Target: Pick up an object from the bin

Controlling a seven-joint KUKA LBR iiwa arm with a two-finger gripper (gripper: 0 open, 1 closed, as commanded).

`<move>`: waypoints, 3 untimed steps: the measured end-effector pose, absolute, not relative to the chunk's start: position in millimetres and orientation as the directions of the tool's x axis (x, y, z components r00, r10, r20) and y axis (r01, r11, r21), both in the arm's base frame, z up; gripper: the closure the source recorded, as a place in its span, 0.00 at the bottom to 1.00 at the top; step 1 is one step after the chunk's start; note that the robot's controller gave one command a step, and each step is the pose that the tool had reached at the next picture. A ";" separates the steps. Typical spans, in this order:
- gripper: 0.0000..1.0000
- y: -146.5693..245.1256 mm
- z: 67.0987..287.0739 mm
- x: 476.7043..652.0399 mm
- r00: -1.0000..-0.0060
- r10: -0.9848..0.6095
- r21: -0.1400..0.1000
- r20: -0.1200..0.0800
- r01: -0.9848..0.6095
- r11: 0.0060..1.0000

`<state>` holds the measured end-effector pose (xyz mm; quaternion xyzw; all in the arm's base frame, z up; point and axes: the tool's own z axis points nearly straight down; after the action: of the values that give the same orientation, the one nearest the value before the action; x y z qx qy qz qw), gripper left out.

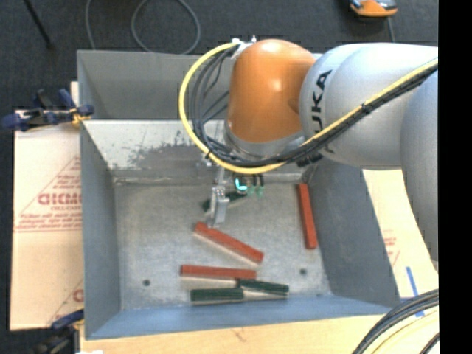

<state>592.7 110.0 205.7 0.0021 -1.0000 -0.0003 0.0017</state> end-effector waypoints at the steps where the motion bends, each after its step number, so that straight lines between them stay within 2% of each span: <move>1: 0.00 58.9 70.7 570.7 -0.994 0.110 0.004 -0.012 0.110 0.994; 2: 0.00 66.9 101.8 551.2 -0.984 0.177 0.001 -0.001 0.177 0.984; 3: 0.00 43.6 113.7 562.7 -0.899 0.437 0.002 -0.005 0.437 0.900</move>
Offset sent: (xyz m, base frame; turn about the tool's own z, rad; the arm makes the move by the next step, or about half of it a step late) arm -0.0248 -0.0503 -0.1357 0.1194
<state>562.7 43.6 113.7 -0.2242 -0.9745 -0.0005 -0.0026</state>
